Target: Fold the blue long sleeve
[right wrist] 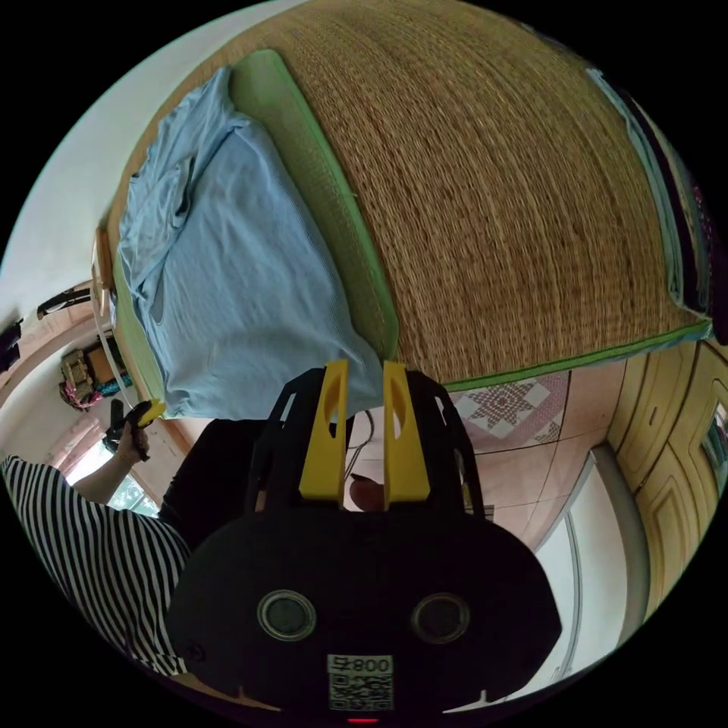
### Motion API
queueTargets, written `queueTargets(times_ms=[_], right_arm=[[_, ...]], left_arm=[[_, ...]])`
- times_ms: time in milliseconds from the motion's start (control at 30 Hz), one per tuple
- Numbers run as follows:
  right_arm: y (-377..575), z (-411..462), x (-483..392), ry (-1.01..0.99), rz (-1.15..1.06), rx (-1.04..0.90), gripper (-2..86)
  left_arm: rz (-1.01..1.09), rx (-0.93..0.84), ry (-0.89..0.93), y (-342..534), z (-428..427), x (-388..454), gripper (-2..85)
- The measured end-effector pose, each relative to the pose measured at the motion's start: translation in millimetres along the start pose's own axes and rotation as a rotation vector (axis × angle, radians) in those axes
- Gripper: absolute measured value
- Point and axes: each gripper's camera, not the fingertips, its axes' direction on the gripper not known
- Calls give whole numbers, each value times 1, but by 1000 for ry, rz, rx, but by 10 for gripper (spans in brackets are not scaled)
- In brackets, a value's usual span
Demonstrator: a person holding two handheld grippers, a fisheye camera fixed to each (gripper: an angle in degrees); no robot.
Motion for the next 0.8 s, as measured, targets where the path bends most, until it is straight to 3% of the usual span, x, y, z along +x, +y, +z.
queueTargets(times_ms=[800], right_arm=[[-50, 119, -7, 88, -39, -25, 85]], left_arm=[[17, -105, -138, -1, -19, 16, 86]])
